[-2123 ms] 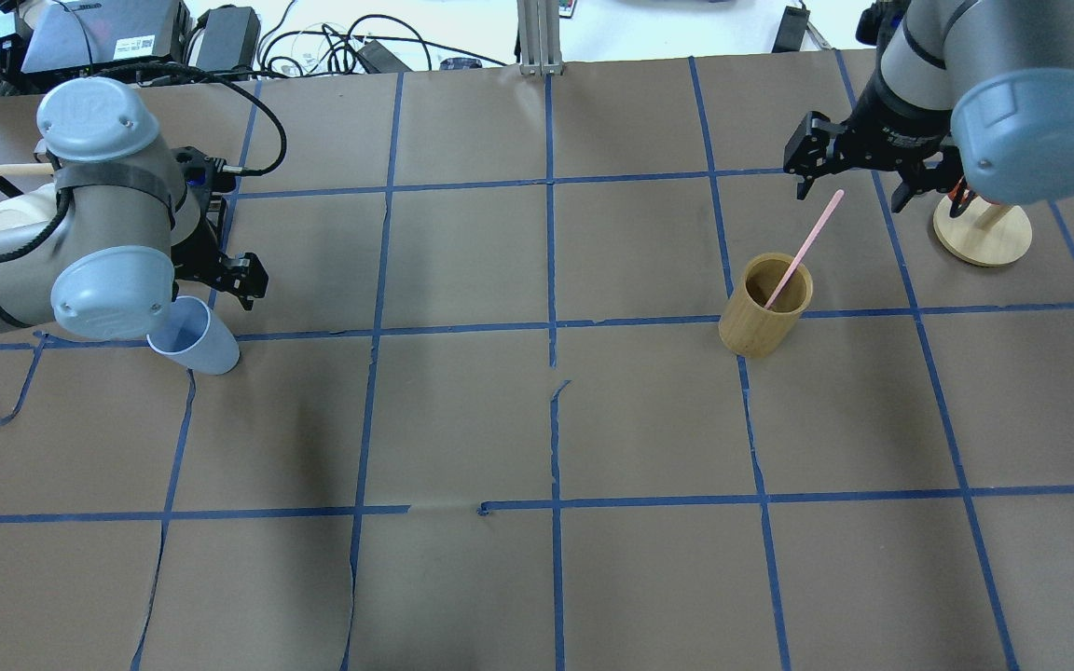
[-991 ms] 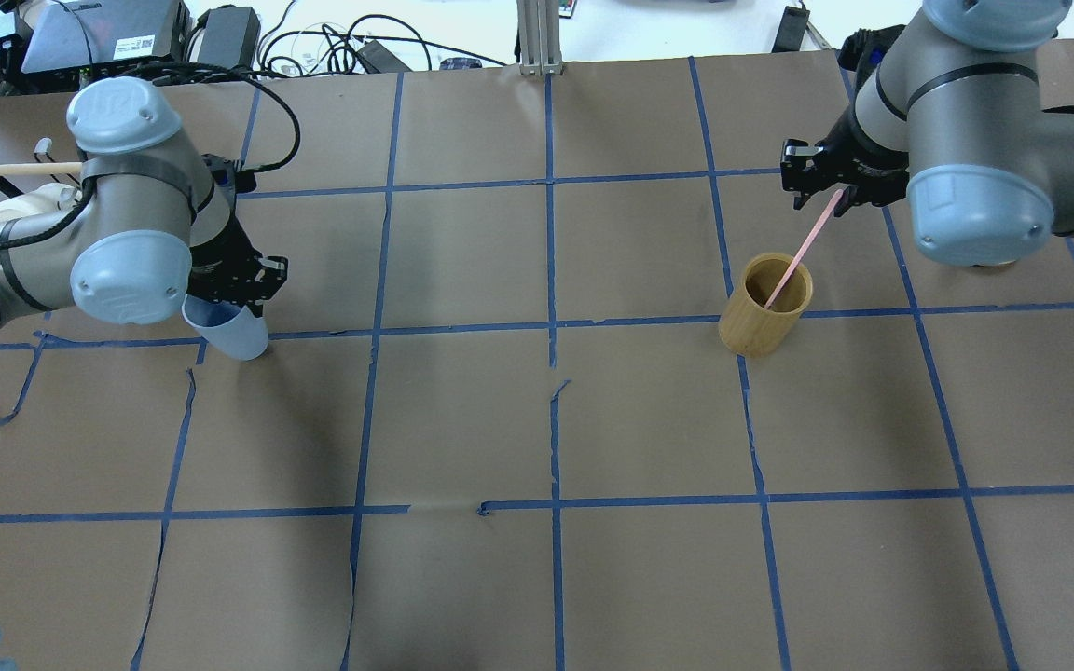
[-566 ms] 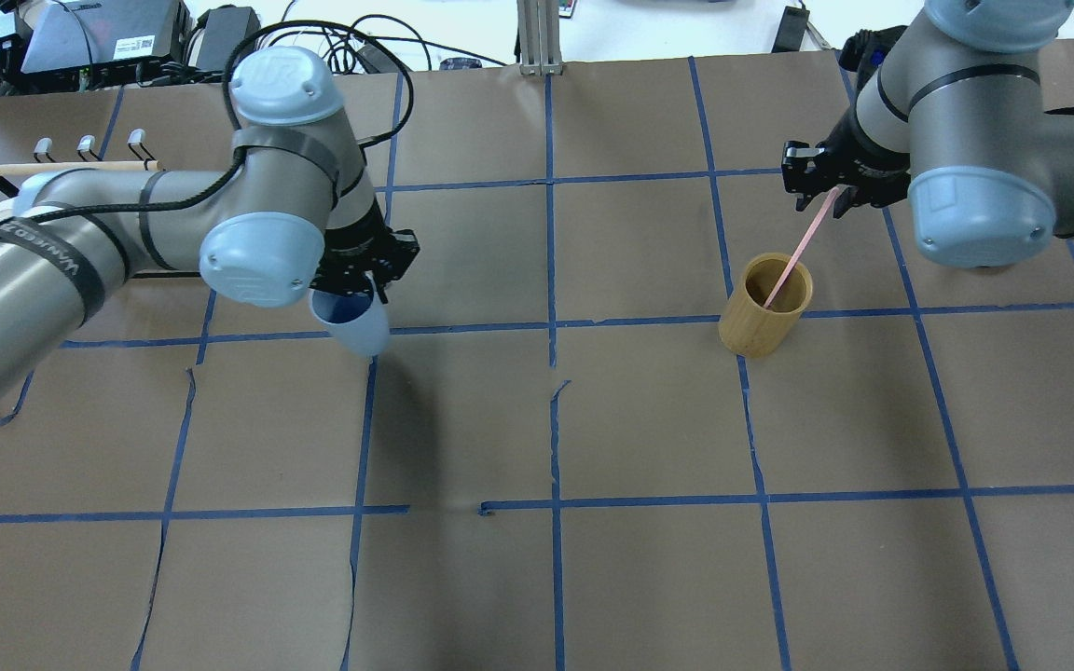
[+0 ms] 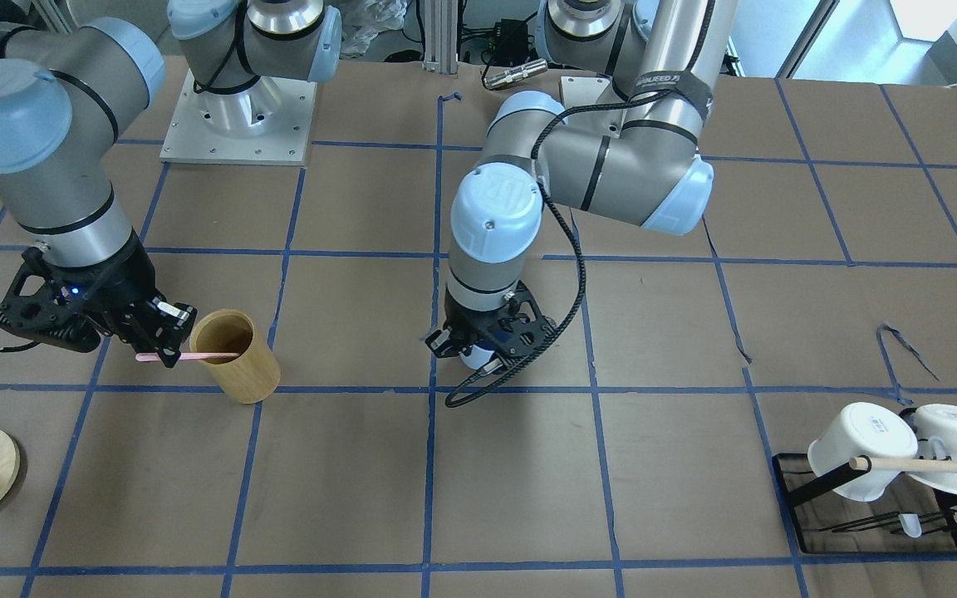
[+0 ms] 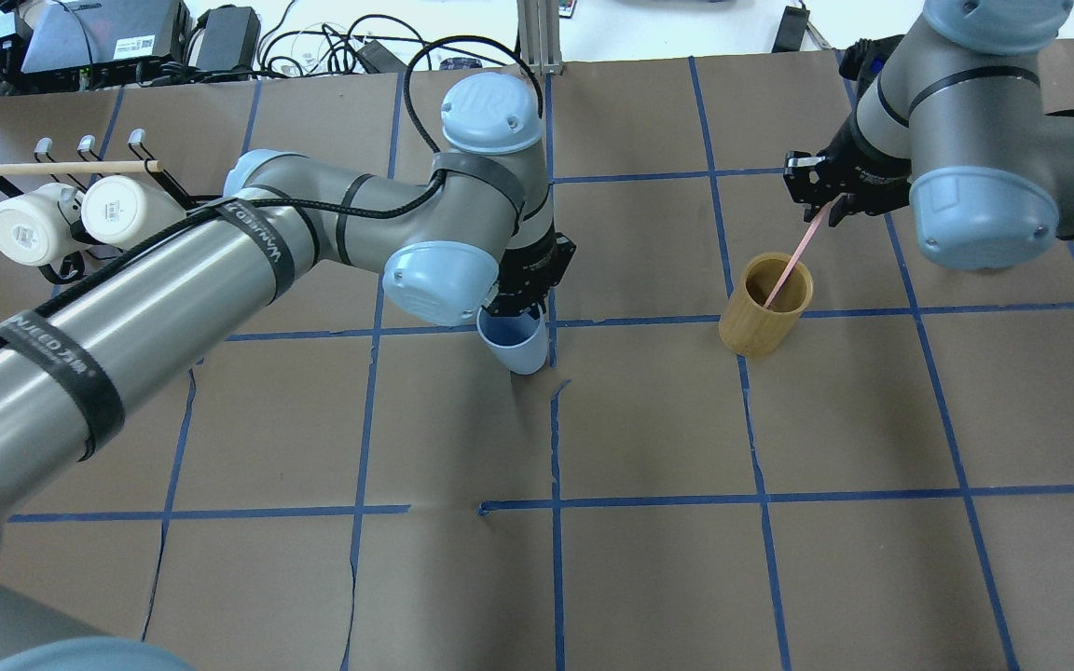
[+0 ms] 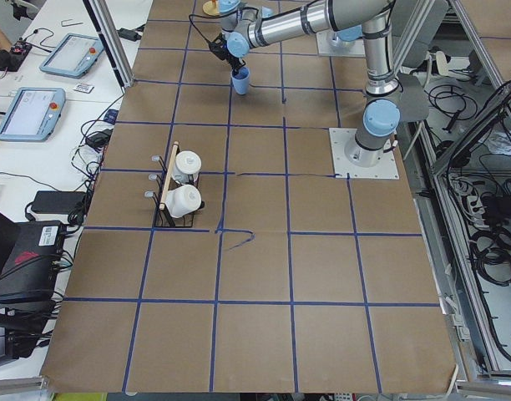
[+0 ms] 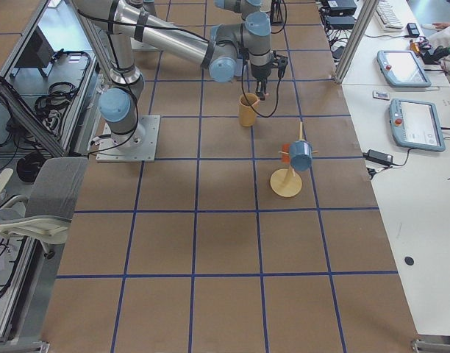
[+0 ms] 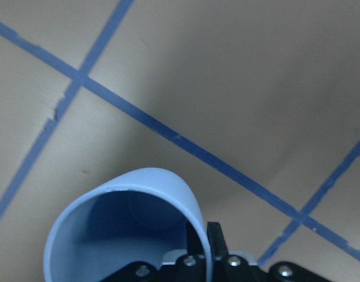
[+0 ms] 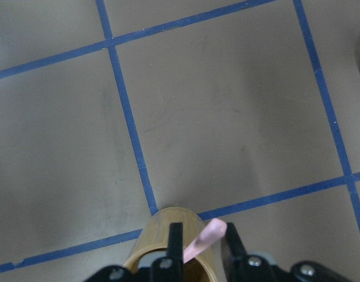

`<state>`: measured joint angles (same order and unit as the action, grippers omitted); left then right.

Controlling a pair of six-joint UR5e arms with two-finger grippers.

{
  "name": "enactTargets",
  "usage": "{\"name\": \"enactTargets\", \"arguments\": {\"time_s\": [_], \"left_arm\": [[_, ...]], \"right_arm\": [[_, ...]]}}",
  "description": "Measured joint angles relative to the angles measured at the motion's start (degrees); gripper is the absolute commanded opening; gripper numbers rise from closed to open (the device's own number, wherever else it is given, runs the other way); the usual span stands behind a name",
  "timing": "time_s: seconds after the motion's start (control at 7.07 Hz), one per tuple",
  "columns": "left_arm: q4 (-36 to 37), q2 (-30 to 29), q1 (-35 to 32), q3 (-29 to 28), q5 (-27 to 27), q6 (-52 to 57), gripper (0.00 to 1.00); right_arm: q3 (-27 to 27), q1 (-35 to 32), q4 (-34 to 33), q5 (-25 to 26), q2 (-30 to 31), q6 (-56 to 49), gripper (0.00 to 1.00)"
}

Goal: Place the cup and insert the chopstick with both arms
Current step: 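Carry the light blue cup toward the tan cup and set it down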

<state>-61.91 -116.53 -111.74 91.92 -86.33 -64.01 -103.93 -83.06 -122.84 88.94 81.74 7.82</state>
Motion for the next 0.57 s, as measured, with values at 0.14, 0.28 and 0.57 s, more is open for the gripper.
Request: {"name": "enactTargets", "arguments": {"time_s": [0.14,0.28,0.57], "left_arm": [[0.1,-1.1,-1.3,-1.7,0.2,-2.6,0.0],[0.2,-1.7,-1.9,-2.4,0.3,-3.6,0.75],[0.4,-1.8,-2.2,-2.8,-0.4,-3.3,1.0]], "right_arm": [[0.0,0.0,0.1,0.0,0.0,0.0,0.12],[0.1,0.0,0.1,-0.1,0.1,0.0,0.11],[0.5,0.0,0.0,-0.1,0.3,0.0,0.1]]}}
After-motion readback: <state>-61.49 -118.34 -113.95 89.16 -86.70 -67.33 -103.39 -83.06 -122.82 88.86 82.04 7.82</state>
